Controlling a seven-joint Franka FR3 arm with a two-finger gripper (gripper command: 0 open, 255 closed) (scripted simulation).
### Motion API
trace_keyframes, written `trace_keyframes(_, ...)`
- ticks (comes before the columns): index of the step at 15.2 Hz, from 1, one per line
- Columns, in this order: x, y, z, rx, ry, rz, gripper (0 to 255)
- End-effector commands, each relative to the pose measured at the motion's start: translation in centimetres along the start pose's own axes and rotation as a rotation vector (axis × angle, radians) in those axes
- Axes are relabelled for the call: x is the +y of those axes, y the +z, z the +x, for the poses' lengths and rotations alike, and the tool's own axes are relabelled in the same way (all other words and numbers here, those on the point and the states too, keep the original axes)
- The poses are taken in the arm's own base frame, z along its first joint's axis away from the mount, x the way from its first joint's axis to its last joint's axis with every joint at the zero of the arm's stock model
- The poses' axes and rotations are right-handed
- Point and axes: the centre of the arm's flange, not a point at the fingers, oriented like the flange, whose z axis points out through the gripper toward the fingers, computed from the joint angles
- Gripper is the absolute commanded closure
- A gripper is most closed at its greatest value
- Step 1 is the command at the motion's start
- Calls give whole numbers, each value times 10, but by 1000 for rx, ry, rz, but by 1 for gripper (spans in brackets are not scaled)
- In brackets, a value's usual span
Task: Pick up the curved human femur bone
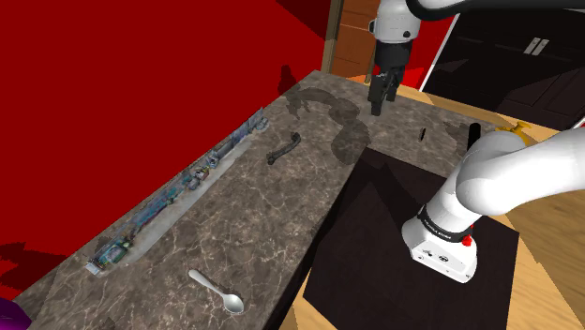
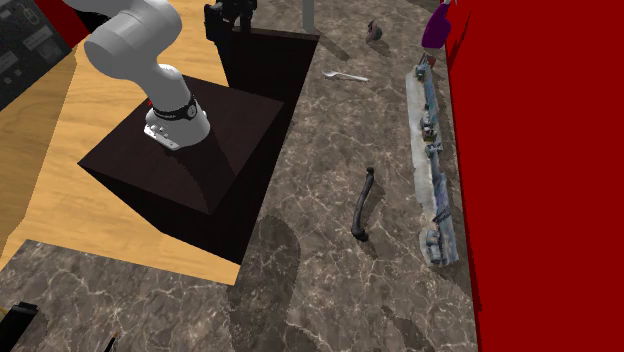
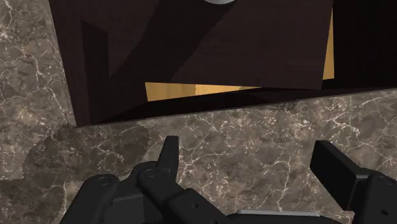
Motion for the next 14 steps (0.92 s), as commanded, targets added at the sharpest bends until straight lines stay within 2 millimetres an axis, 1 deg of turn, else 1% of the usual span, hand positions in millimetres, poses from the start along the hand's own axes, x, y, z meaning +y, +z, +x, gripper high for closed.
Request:
trace_keyframes(1,0,0,0,0,0,0,0)
trace_keyframes(8,39,56,54,24,-259,-39,0)
trace_keyframes(14,62,102,108,44,-481,-73,0)
